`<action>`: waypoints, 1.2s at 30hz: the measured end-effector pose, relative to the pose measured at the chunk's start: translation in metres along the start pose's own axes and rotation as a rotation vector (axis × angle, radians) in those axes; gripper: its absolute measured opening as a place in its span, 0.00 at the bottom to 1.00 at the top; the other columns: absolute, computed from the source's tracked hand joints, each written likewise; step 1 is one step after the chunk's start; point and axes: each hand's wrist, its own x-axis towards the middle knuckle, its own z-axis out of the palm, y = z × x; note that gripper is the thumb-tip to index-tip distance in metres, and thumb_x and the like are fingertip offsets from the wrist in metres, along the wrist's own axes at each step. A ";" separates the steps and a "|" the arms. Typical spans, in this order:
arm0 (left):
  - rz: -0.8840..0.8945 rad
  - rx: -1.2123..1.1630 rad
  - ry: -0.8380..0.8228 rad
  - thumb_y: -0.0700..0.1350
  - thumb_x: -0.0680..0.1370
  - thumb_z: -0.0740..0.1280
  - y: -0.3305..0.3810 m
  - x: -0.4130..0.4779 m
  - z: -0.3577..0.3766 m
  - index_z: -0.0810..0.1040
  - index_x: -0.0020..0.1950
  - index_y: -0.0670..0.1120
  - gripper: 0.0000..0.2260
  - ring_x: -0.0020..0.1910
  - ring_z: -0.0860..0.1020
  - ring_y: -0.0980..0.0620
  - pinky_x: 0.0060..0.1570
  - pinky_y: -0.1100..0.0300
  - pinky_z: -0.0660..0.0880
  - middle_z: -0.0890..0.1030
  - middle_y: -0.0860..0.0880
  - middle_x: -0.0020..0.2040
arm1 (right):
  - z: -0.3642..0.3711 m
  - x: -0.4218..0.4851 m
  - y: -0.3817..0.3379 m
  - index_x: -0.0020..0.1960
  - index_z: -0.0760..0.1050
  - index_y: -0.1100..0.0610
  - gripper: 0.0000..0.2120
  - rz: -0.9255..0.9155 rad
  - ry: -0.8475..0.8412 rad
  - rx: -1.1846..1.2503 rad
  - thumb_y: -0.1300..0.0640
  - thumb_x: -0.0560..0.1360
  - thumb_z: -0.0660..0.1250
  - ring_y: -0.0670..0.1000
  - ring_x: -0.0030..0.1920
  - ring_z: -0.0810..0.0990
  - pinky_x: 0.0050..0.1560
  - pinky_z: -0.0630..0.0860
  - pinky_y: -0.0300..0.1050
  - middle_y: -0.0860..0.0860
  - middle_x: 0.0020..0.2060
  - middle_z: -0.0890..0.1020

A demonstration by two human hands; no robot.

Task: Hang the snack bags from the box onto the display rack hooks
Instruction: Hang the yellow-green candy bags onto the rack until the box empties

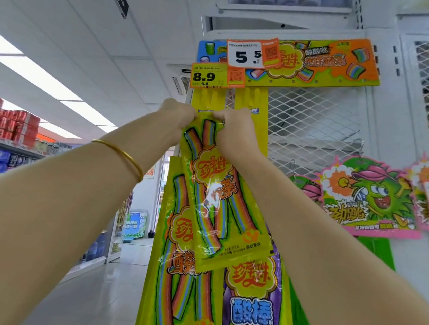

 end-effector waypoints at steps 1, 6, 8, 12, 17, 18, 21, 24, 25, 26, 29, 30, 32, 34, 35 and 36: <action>-0.009 0.001 -0.007 0.37 0.75 0.66 0.000 0.001 -0.001 0.71 0.62 0.37 0.16 0.54 0.77 0.41 0.56 0.44 0.75 0.76 0.37 0.57 | 0.001 -0.001 -0.001 0.66 0.72 0.57 0.22 0.009 -0.007 -0.022 0.70 0.75 0.56 0.62 0.49 0.77 0.45 0.74 0.49 0.60 0.64 0.66; -0.056 -0.057 -0.084 0.35 0.77 0.62 0.002 0.002 -0.002 0.73 0.52 0.39 0.05 0.41 0.77 0.45 0.52 0.45 0.77 0.76 0.39 0.50 | 0.001 -0.005 -0.007 0.65 0.71 0.58 0.19 0.036 -0.005 -0.103 0.69 0.76 0.57 0.60 0.48 0.77 0.44 0.73 0.46 0.60 0.62 0.65; -0.085 -0.086 -0.114 0.34 0.78 0.59 0.003 0.003 -0.002 0.72 0.54 0.39 0.06 0.35 0.76 0.47 0.39 0.50 0.79 0.76 0.40 0.49 | 0.000 -0.008 -0.010 0.64 0.71 0.58 0.17 0.027 0.005 -0.139 0.66 0.77 0.59 0.61 0.48 0.77 0.42 0.72 0.47 0.59 0.60 0.65; -0.197 -0.155 -0.184 0.36 0.80 0.56 0.004 0.000 -0.002 0.71 0.54 0.42 0.06 0.35 0.75 0.48 0.30 0.55 0.78 0.76 0.43 0.45 | -0.004 -0.012 -0.016 0.61 0.72 0.59 0.13 0.027 0.012 -0.179 0.64 0.77 0.59 0.60 0.47 0.76 0.41 0.70 0.47 0.59 0.59 0.66; -0.243 -0.161 -0.195 0.37 0.80 0.56 0.005 -0.001 -0.003 0.71 0.55 0.42 0.07 0.43 0.76 0.46 0.42 0.50 0.76 0.76 0.42 0.51 | -0.006 -0.011 -0.019 0.52 0.74 0.61 0.08 0.049 -0.046 -0.133 0.66 0.75 0.58 0.58 0.40 0.70 0.37 0.67 0.45 0.59 0.56 0.68; -0.240 -0.149 -0.196 0.37 0.80 0.56 0.005 -0.002 -0.004 0.71 0.55 0.42 0.07 0.43 0.76 0.46 0.45 0.50 0.76 0.77 0.42 0.51 | -0.006 -0.011 -0.020 0.46 0.73 0.60 0.06 0.050 -0.050 -0.130 0.67 0.75 0.58 0.57 0.39 0.69 0.34 0.65 0.44 0.59 0.52 0.69; -0.208 -0.133 -0.190 0.35 0.78 0.58 0.002 -0.002 -0.007 0.74 0.53 0.43 0.08 0.45 0.76 0.45 0.57 0.49 0.73 0.78 0.42 0.53 | -0.007 -0.013 -0.018 0.42 0.69 0.60 0.05 0.052 -0.063 -0.129 0.67 0.73 0.58 0.59 0.40 0.70 0.27 0.59 0.41 0.59 0.44 0.70; -0.136 -0.123 -0.192 0.32 0.77 0.59 -0.004 -0.004 -0.011 0.77 0.58 0.41 0.13 0.51 0.78 0.43 0.60 0.44 0.73 0.79 0.40 0.58 | -0.007 -0.018 -0.012 0.55 0.75 0.61 0.11 0.041 -0.072 -0.143 0.66 0.74 0.60 0.60 0.51 0.77 0.38 0.69 0.43 0.58 0.53 0.77; -0.096 -0.115 -0.196 0.31 0.76 0.60 -0.006 -0.005 -0.013 0.77 0.58 0.40 0.13 0.54 0.78 0.42 0.59 0.43 0.73 0.79 0.39 0.58 | -0.006 -0.020 -0.009 0.58 0.75 0.61 0.13 0.036 -0.062 -0.129 0.66 0.74 0.60 0.59 0.55 0.76 0.42 0.72 0.45 0.57 0.55 0.77; -0.047 -0.103 -0.190 0.30 0.76 0.61 -0.007 -0.006 -0.014 0.76 0.58 0.39 0.13 0.54 0.79 0.41 0.58 0.43 0.75 0.79 0.38 0.57 | -0.005 -0.023 -0.006 0.60 0.75 0.61 0.15 0.027 -0.038 -0.106 0.66 0.75 0.61 0.58 0.57 0.76 0.48 0.74 0.48 0.57 0.57 0.77; 0.098 -0.036 -0.139 0.30 0.75 0.65 -0.011 -0.017 -0.018 0.75 0.57 0.37 0.11 0.43 0.79 0.45 0.47 0.50 0.79 0.79 0.39 0.46 | -0.003 -0.032 0.004 0.61 0.75 0.58 0.14 0.024 0.067 0.010 0.63 0.75 0.65 0.56 0.58 0.76 0.54 0.74 0.50 0.54 0.57 0.78; 0.130 0.007 -0.114 0.32 0.75 0.66 -0.014 -0.021 -0.019 0.75 0.55 0.38 0.10 0.41 0.78 0.46 0.44 0.53 0.78 0.78 0.41 0.44 | -0.002 -0.034 0.007 0.59 0.75 0.57 0.13 0.025 0.097 0.040 0.62 0.75 0.66 0.54 0.55 0.76 0.52 0.74 0.49 0.53 0.53 0.79; 0.179 0.098 -0.070 0.36 0.75 0.68 -0.020 -0.031 -0.023 0.75 0.51 0.41 0.06 0.39 0.76 0.49 0.40 0.58 0.76 0.76 0.43 0.42 | -0.002 -0.038 0.011 0.55 0.75 0.57 0.10 0.038 0.133 0.081 0.59 0.75 0.67 0.53 0.50 0.76 0.46 0.73 0.47 0.50 0.45 0.76; 0.208 0.155 -0.025 0.39 0.75 0.68 -0.028 -0.038 -0.025 0.75 0.47 0.41 0.04 0.34 0.71 0.51 0.32 0.64 0.68 0.73 0.46 0.37 | -0.001 -0.041 0.012 0.53 0.74 0.57 0.09 0.058 0.148 0.114 0.59 0.74 0.68 0.53 0.47 0.76 0.44 0.72 0.47 0.49 0.42 0.73; 0.213 0.155 -0.001 0.40 0.76 0.68 -0.032 -0.040 -0.026 0.76 0.47 0.40 0.04 0.34 0.70 0.50 0.30 0.63 0.65 0.72 0.46 0.36 | 0.000 -0.042 0.012 0.53 0.72 0.58 0.10 0.064 0.155 0.127 0.59 0.73 0.69 0.54 0.45 0.76 0.43 0.73 0.49 0.50 0.41 0.73; 0.215 0.147 0.015 0.41 0.76 0.68 -0.037 -0.040 -0.026 0.76 0.49 0.38 0.07 0.37 0.70 0.49 0.31 0.62 0.64 0.73 0.44 0.37 | 0.001 -0.043 0.012 0.52 0.71 0.58 0.10 0.065 0.162 0.136 0.59 0.73 0.69 0.54 0.44 0.75 0.42 0.73 0.50 0.50 0.40 0.74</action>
